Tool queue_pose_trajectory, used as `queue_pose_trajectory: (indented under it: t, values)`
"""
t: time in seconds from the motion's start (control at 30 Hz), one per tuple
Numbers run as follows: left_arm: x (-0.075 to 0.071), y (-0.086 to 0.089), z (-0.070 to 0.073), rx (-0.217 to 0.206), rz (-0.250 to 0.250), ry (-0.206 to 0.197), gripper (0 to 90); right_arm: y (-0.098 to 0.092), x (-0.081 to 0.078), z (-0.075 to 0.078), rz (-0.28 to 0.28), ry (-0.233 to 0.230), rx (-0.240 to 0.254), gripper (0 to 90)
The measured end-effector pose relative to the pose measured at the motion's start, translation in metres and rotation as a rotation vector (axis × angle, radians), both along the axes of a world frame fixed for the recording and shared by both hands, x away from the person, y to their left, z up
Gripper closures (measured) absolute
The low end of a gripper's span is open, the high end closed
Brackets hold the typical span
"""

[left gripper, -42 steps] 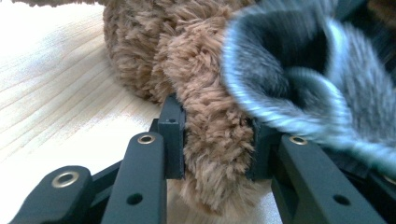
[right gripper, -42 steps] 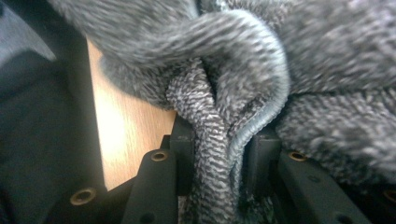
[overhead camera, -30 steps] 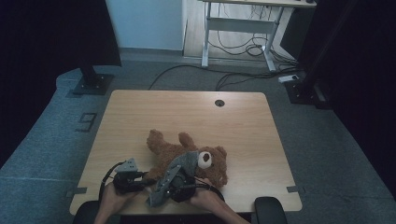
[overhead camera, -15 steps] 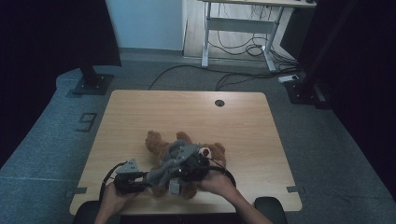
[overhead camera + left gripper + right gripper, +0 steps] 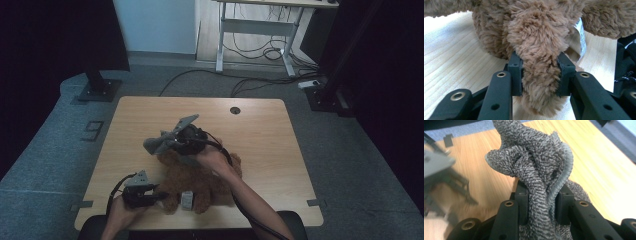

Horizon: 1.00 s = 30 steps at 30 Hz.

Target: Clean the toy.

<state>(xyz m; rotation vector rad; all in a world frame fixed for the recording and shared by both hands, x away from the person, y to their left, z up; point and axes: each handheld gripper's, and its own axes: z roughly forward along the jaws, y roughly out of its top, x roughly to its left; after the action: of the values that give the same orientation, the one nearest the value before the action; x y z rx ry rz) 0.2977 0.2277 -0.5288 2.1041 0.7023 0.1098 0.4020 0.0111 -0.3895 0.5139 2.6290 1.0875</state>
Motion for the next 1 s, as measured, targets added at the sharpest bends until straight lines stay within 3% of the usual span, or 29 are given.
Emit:
queue_pose_trajectory:
  t: [0.1,0.2,0.3,0.37,0.47,0.57,0.73,0.87,1.0]
  values:
    - [0.000,0.000,0.000,0.002,0.002,-0.001,63.9,0.018,0.013,-0.015,0.015,0.053,-0.012,68.8]
    - [0.000,0.000,0.000,0.002,0.003,-0.001,64.0,0.027,0.022,-0.035,0.021,0.094,-0.061,68.7]
    - [0.000,-0.001,0.000,0.006,0.008,-0.001,64.3,0.027,0.027,-0.051,0.022,0.128,-0.093,68.5]
    - [0.000,-0.001,0.000,0.008,0.009,-0.001,64.4,0.023,0.030,-0.055,0.010,0.140,-0.089,68.5]
    - [0.000,-0.001,0.000,0.006,0.010,0.000,64.4,0.016,0.035,-0.056,-0.009,0.153,-0.091,68.5]
    - [0.000,-0.001,0.000,0.006,0.010,-0.001,64.4,0.009,0.040,-0.058,-0.039,0.140,-0.139,68.6]
    - [0.000,-0.001,0.000,0.006,0.007,-0.003,64.5,-0.006,0.049,-0.063,-0.087,0.155,-0.160,68.5]
    - [0.000,-0.001,0.000,0.009,0.008,-0.002,64.4,-0.017,0.054,-0.063,-0.125,0.136,-0.208,68.5]
    - [0.000,-0.001,0.000,0.011,0.006,-0.007,64.5,-0.027,0.056,-0.051,-0.150,0.130,-0.160,68.3]
